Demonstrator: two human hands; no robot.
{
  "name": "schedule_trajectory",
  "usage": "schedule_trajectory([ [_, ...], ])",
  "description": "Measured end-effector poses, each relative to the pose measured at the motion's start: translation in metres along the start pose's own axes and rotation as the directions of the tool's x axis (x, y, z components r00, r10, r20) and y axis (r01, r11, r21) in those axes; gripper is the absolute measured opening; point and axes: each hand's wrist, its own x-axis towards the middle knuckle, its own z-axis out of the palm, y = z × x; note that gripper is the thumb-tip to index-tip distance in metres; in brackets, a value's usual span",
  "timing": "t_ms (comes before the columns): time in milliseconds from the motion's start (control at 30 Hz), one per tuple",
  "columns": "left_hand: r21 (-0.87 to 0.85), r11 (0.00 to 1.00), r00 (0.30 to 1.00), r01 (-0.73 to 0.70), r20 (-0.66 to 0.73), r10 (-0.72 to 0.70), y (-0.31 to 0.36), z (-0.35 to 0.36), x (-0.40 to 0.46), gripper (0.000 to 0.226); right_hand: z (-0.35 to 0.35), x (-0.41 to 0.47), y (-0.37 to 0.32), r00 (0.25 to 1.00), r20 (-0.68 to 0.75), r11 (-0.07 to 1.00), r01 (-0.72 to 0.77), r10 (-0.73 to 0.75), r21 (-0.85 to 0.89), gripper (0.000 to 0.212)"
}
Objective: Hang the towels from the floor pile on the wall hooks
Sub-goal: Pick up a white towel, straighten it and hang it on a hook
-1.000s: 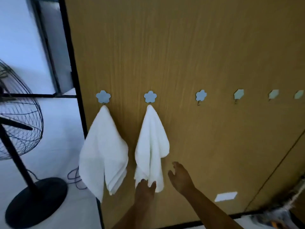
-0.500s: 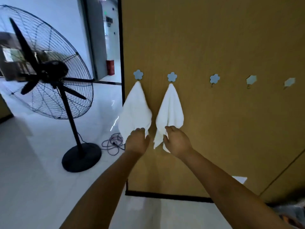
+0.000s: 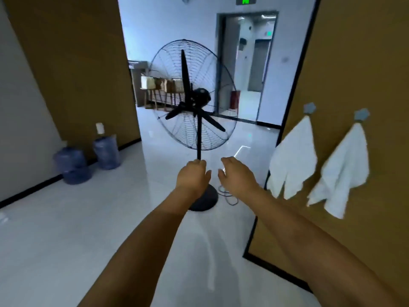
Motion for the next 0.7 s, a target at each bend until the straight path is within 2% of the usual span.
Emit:
schedule_trajectory([
  [133, 0.064, 0.981, 0.983, 0.185, -0.023, -0.183, -0.113, -0.042, -0.053, 0.038, 0.038, 0.012, -0.125, 0.983, 0.042, 0.983, 0.176, -0.179, 0.061, 0.036],
  [267, 0.125, 0.921, 0.93, 0.368, -0.066, -0.362, -0.215, -0.085, -0.117, 0.038, 0.075, 0.015, -0.249, 0.942, 0.108, 0.944, 0.303, -0.318, 0.134, 0.041],
  [400, 0.159, 0.818, 0.833, 0.553, -0.112, -0.541, -0.307, -0.125, -0.186, 0.038, 0.106, 0.006, -0.366, 0.856, 0.164, 0.868, 0.461, -0.49, 0.184, 0.04],
  [567, 0.151, 0.647, 0.665, 0.747, -0.172, -0.727, -0.395, -0.155, -0.275, 0.037, 0.144, -0.01, -0.491, 0.696, 0.216, 0.728, 0.639, -0.685, 0.25, 0.042],
  [700, 0.184, 0.503, 0.533, 0.845, -0.212, -0.819, -0.458, -0.177, -0.33, 0.037, 0.178, -0.019, -0.578, 0.565, 0.246, 0.616, 0.724, -0.787, 0.31, 0.041],
])
